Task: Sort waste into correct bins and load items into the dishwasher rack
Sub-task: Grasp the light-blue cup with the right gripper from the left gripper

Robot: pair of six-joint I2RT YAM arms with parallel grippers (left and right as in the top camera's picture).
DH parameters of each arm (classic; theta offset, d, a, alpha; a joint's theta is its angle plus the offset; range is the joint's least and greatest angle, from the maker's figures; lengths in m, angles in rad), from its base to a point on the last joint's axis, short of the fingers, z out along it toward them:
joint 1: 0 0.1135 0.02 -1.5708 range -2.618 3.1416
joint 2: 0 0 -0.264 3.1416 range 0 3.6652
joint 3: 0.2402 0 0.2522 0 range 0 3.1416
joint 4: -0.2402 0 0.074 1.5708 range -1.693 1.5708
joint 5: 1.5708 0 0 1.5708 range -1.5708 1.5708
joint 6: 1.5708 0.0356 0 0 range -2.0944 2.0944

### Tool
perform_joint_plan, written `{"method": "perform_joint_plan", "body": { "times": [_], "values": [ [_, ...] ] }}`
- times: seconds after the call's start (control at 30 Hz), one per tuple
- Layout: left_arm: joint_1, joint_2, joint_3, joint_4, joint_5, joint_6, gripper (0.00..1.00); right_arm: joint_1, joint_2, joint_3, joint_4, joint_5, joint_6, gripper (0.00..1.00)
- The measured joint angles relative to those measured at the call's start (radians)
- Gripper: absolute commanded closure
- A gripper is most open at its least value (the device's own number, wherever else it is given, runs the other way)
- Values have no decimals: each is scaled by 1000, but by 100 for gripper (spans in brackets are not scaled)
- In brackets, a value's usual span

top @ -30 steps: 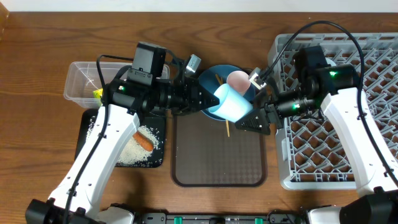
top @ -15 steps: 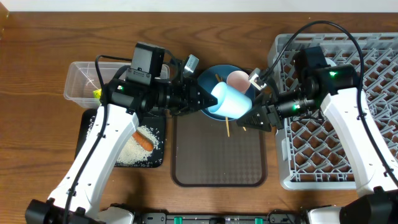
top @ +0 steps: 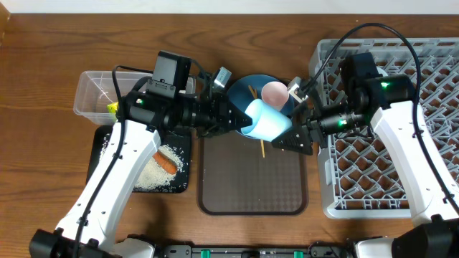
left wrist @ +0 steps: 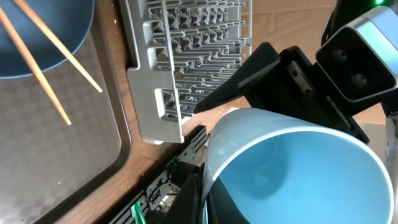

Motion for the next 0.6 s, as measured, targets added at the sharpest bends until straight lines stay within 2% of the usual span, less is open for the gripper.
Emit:
{"method": "perform_joint_plan", "body": {
  "times": [0.23,0.43,0.5,0.6],
  "values": [
    [0,0,0,-16,0,0,94,0,0,0,2,-16,-29,28],
    [0,0,0,-20,0,0,94,0,0,0,3,-38,-50,30],
    [0,0,0,-23,0,1,94,0,0,0,3,-45,-65,38],
    [7,0,-1,-23,-4,0,94,-2,0,0,-1,-52,-92,63]
  ]
}}
